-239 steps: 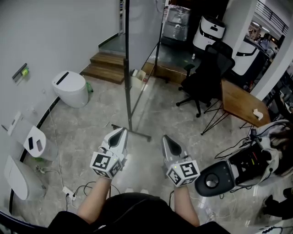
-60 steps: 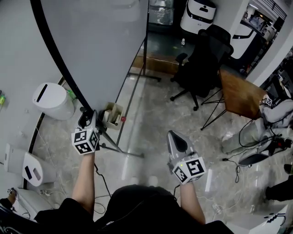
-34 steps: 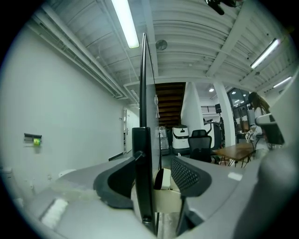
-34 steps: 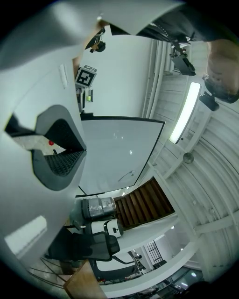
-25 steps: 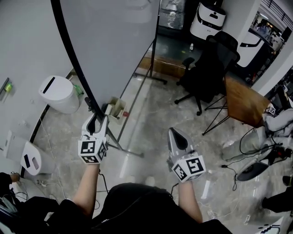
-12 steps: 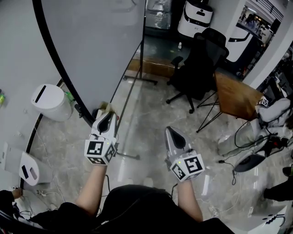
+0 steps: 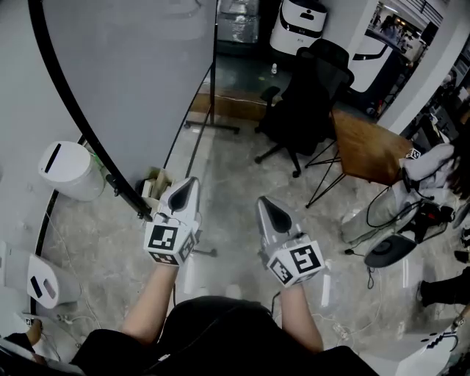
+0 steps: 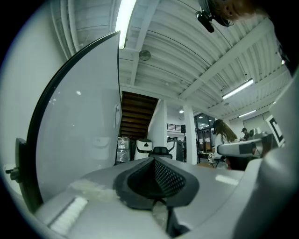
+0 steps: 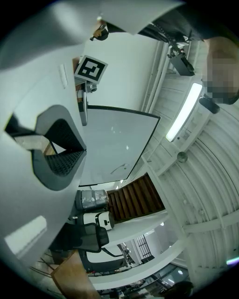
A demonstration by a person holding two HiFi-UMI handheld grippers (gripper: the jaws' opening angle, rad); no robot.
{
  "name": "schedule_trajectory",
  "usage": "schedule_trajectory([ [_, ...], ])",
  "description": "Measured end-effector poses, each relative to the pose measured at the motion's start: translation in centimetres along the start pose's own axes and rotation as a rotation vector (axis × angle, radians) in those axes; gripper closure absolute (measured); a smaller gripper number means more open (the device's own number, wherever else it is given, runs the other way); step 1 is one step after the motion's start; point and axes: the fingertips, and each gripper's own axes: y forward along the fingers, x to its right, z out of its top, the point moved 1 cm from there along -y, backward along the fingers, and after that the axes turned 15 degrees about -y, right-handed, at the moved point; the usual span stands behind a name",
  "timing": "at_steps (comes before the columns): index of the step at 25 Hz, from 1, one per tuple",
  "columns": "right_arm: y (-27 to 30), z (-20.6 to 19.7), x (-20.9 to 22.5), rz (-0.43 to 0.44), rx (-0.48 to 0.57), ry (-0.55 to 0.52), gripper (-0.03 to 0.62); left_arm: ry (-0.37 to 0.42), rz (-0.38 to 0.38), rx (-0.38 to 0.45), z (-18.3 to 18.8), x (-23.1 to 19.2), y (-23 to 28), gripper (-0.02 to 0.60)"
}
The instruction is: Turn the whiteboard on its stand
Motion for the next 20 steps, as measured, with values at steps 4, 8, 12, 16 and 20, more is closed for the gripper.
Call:
schedule_trajectory([
  [4,0.7,-0.1,0.1,-0.001,-0.006,-0.006,0.589,-0.033,-0.047,-0.021,-0.3,1.4,1.0,0.577],
  [8,1.4,-0.1,0.4,-0.001,-0.006,-0.008,0.589,-0.030,-0.074,-0.026,-0.7,2.3,1.4,0.578],
  [12,1.8,0.1,0.5,0.003,0.002,-0.010,0.589,-0.017,-0.064,-0.024,-0.6,2.3,1.4,0.578],
  [16,2.2,-0.2,0.4,0.008,0.000,-0.003,0.589,-0.031,-0.045,-0.023,0.0,1.9,1.1,0.578],
  [20,3.2,-0.1,0.2,0.021,0.004,0.000,0.589,-0.024,-0.025,-0.018,0.4,0.9,1.0,0.578],
])
